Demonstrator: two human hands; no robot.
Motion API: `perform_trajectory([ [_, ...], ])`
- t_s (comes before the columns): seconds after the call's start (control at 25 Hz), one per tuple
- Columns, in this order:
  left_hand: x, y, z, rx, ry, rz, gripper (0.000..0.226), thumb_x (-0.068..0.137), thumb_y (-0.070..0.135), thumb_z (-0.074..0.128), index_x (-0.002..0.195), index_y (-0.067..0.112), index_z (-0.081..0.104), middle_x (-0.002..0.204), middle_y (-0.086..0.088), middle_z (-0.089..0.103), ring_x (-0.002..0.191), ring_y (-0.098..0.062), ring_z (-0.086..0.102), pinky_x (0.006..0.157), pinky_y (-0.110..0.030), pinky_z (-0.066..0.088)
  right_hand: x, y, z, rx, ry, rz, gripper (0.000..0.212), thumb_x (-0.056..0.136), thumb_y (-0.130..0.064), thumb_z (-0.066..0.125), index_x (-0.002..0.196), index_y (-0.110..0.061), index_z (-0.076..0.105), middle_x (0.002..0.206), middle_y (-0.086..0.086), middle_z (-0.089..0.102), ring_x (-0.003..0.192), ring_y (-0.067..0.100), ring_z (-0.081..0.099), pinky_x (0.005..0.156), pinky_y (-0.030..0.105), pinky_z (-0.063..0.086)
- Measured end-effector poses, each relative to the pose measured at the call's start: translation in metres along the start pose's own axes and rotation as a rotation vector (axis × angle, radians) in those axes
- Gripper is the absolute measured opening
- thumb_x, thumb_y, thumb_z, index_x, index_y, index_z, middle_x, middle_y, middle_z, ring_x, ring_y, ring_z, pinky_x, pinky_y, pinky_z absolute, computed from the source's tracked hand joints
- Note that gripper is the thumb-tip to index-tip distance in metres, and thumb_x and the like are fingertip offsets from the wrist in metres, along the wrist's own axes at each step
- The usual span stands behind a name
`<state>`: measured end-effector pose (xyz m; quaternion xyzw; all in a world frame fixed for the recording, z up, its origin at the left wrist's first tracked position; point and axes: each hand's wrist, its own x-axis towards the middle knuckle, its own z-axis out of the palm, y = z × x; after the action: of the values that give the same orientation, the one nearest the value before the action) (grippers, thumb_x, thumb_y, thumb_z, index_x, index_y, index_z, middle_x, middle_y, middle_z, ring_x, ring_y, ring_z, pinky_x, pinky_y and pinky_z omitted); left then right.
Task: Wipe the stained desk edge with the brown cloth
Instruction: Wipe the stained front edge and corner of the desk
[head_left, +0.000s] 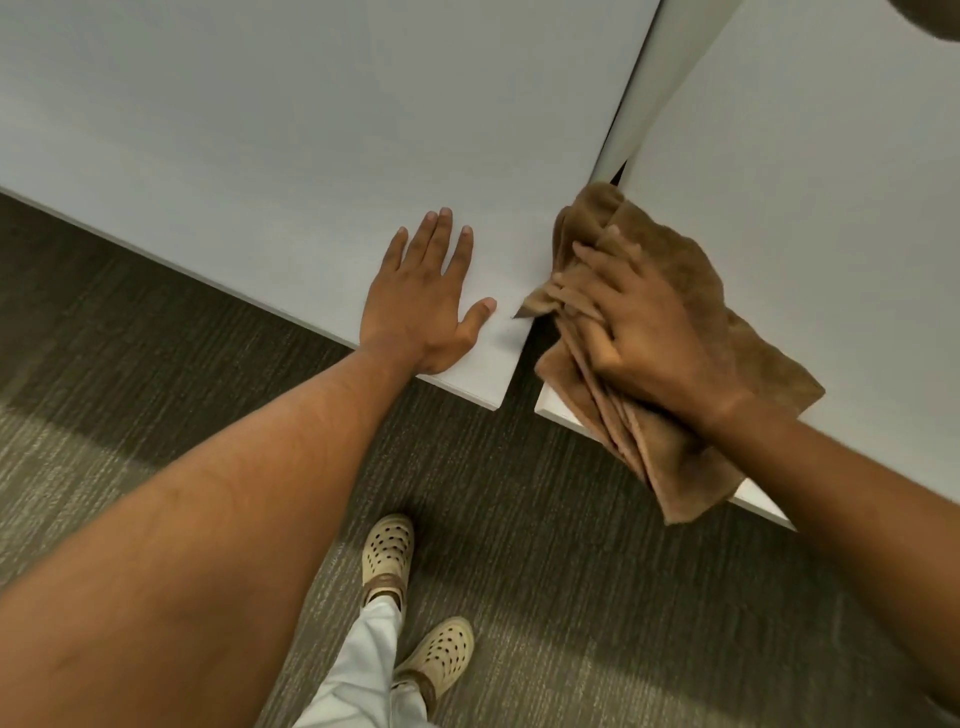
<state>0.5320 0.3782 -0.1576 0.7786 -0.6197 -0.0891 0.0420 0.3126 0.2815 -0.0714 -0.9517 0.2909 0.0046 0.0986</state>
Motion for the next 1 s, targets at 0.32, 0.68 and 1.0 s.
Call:
perform_trajectory([
  [0.32, -0.001, 0.001, -0.001, 0.006, -0.015, -0.007, 0.083, 0.094, 0.066, 0.012, 0.157, 0.015, -0.007, 0.165, -0.013, -0.011, 0.153, -0.025, -0.011, 0.124, -0.045, -0.001, -0.058, -0.036, 0.024, -0.185, -0.098, -0.161, 0.071, 0.097, -0.055, 0.037, 0.156, -0.019, 0.021, 0.163, 0.01, 0.023, 0.155, 0.027, -0.001, 0.125, 0.047, 0.003],
  [0.68, 0.001, 0.0, 0.0, 0.018, -0.016, -0.009, 0.083, 0.094, 0.065, 0.016, 0.158, 0.016, -0.003, 0.166, -0.012, -0.008, 0.153, -0.024, -0.01, 0.124, -0.044, -0.001, -0.026, -0.034, 0.017, -0.006, 0.015, 0.222, 0.063, 0.101, -0.053, 0.024, 0.157, -0.025, 0.016, 0.167, 0.001, 0.01, 0.154, 0.022, -0.003, 0.125, 0.048, -0.001],
  [1.0, 0.002, -0.002, 0.002, 0.044, -0.01, 0.004, 0.086, 0.092, 0.07, 0.012, 0.158, 0.015, 0.001, 0.167, -0.011, -0.004, 0.153, -0.024, -0.006, 0.124, -0.042, -0.001, -0.069, -0.021, 0.018, 0.07, 0.088, 0.364, 0.057, 0.102, -0.054, 0.023, 0.156, -0.039, 0.014, 0.168, -0.003, 0.0, 0.154, 0.031, -0.007, 0.123, 0.05, -0.008],
])
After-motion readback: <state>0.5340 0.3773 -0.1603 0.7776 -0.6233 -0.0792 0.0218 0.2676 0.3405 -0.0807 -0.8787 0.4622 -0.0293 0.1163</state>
